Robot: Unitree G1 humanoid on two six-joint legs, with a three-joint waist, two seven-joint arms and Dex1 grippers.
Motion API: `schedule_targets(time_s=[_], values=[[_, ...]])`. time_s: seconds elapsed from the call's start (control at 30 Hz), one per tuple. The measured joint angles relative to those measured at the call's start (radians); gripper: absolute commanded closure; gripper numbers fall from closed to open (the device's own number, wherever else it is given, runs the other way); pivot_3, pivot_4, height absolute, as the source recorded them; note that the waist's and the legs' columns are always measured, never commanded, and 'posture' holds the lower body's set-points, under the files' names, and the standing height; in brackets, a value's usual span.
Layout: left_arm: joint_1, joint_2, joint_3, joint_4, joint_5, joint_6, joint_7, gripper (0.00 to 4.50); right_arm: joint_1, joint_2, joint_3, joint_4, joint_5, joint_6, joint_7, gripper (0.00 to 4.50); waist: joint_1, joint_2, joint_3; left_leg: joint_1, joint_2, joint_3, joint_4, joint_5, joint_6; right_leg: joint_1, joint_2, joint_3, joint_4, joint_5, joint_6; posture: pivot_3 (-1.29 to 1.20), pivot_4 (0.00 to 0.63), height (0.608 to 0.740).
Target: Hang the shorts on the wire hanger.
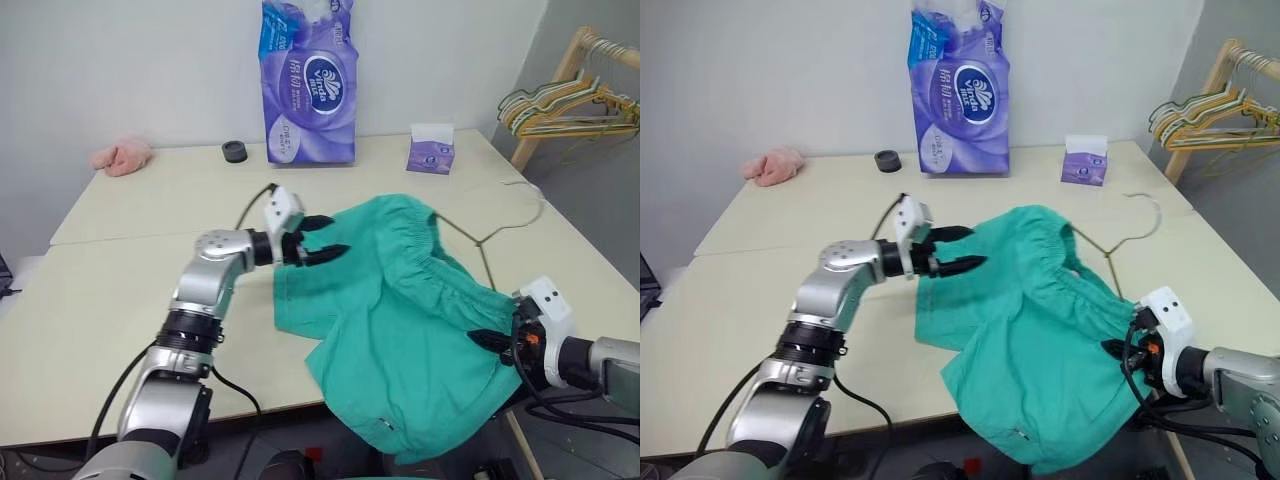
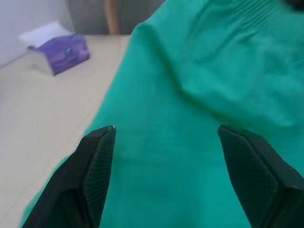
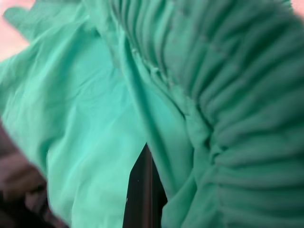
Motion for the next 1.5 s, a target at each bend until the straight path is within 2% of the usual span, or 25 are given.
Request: schedule_targets(time_s=[0.07, 0.17, 0.3, 0.4, 0.53, 0.57, 0.77, 0.87, 1.0, 1.1, 1.27, 1.37, 1.5], values=[[0.0, -0.04, -0.048, -0.099, -0.011, 0.08, 0.018, 0.87, 0.031, 0.085, -0.111, -0.027, 0.002, 0.046, -0.073, 4.5, -0.002, 0.004, 0.005, 0.0, 0.0, 0.0, 0.0, 0.0, 0.0, 0.0, 0.001, 0.0, 0.0, 0.0, 0.0, -0.39, 0.14, 0.74], [-0.01, -0.084, -0.1, -0.177, -0.035, 0.148, 0.027, 0.87, 0.066, 0.156, -0.23, -0.052, 0.031, 0.055, -0.178, 4.5, -0.02, 0.014, 0.015, 0.001, 0.0, 0.002, 0.0, 0.0, 0.0, 0.001, 0.002, 0.002, 0.0, -0.001, 0.001, -0.41, 0.149, 0.74], [-0.053, -0.153, -0.139, -0.198, -0.042, 0.178, 0.047, 0.87, 0.068, 0.165, -0.371, -0.062, 0.146, 0.055, -0.325, 4.5, -0.055, 0.013, 0.033, 0.001, 0.001, 0.002, 0.0, 0.0, 0.001, 0.001, 0.006, 0.003, 0.0, -0.003, 0.005, -0.44, 0.157, 0.74], [-0.089, -0.214, -0.159, -0.191, -0.042, 0.18, 0.07, 0.87, 0.006, 0.142, -0.479, -0.022, 0.253, 0.055, -0.48, 4.5, -0.079, 0.013, 0.047, 0.0, 0.0, 0.004, -0.001, 0.0, 0.001, 0.001, 0.007, 0.004, -0.001, -0.004, 0.006, -0.45, 0.167, 0.74], [-0.122, -0.263, -0.189, -0.191, -0.04, 0.163, 0.077, 0.87, -0.092, 0.03, -0.585, 0.094, 0.421, 0.055, -0.72, 4.5, -0.111, 0.009, 0.063, 0.0, -0.002, 0.012, -0.002, -0.002, 0.004, 0.002, 0.009, 0.012, -0.001, -0.006, 0.009, -0.45, 0.173, 0.74], [-0.136, -0.275, -0.193, -0.184, -0.037, 0.157, 0.089, 0.87, -0.128, -0.018, -0.597, 0.161, 0.489, 0.055, -0.807, 4.5, -0.121, 0.012, 0.067, 0.0, -0.002, 0.015, -0.002, -0.002, 0.005, 0.002, 0.009, 0.015, -0.001, -0.006, 0.009, -0.45, 0.175, 0.74], [-0.2, -0.335, -0.231, -0.138, 0.004, 0.056, 0.112, 0.87, -0.263, -0.28, -0.608, 0.502, 0.76, 0.052, -1.18, 4.5, -0.158, 0.007, 0.078, 0.0, -0.001, 0.027, -0.004, -0.006, 0.012, 0.002, 0.01, 0.026, -0.011, -0.006, 0.012, -0.45, 0.178, 0.74], [-0.216, -0.344, -0.232, -0.099, 0.029, -0.007, 0.117, 0.87, -0.267, -0.389, -0.582, 0.657, 0.845, 0.045, -1.285, 4.5, -0.164, 0.005, 0.08, -0.001, -0.001, 0.03, -0.004, -0.007, 0.014, 0.002, 0.01, 0.027, -0.015, -0.005, 0.014, -0.43, 0.182, 0.74], [-0.242, -0.377, -0.237, -0.045, 0.071, -0.113, 0.137, 0.87, -0.328, -0.526, -0.534, 0.888, 0.802, 0.045, -1.299, 4.5, -0.163, 0.006, 0.084, -0.001, -0.002, 0.036, -0.004, -0.009, 0.018, 0.002, 0.009, 0.031, -0.021, -0.003, 0.019, -0.41, 0.187, 0.74], [-0.253, -0.401, -0.243, -0.033, 0.093, -0.179, 0.147, 0.87, -0.365, -0.601, -0.49, 1.033, 0.719, 0.042, -1.249, 4.5, -0.162, 0.006, 0.084, -0.001, -0.001, 0.038, -0.005, -0.01, 0.02, 0.003, 0.01, 0.036, -0.027, -0.001, 0.022, -0.4, 0.188, 0.74], [-0.258, -0.418, -0.242, -0.005, 0.117, -0.253, 0.17, 0.87, -0.385, -0.698, -0.377, 1.227, 0.527, -0.008, -1.069, 4.5, -0.159, 0.007, 0.086, 0.001, -0.001, 0.051, -0.006, -0.015, 0.027, 0.002, 0.009, 0.049, -0.029, -0.001, 0.027, -0.37, 0.195, 0.74], [-0.293, -0.452, -0.239, 0.041, 0.125, -0.293, 0.191, 0.87, -0.399, -0.774, -0.261, 1.351, 0.407, -0.063, -0.886, 4.5, -0.159, 0.009, 0.092, 0.002, -0.002, 0.056, -0.005, -0.016, 0.03, 0.002, 0.008, 0.051, -0.031, 0.0, 0.033, -0.35, 0.196, 0.74], [-0.355, -0.481, -0.239, 0.107, 0.135, -0.347, 0.196, 0.87, -0.435, -0.798, -0.183, 1.412, 0.313, -0.083, -0.73, 4.5, -0.16, 0.009, 0.093, 0.002, -0.002, 0.059, -0.005, -0.018, 0.031, 0.002, 0.008, 0.054, -0.032, 0.0, 0.034, -0.35, 0.196, 0.74]])
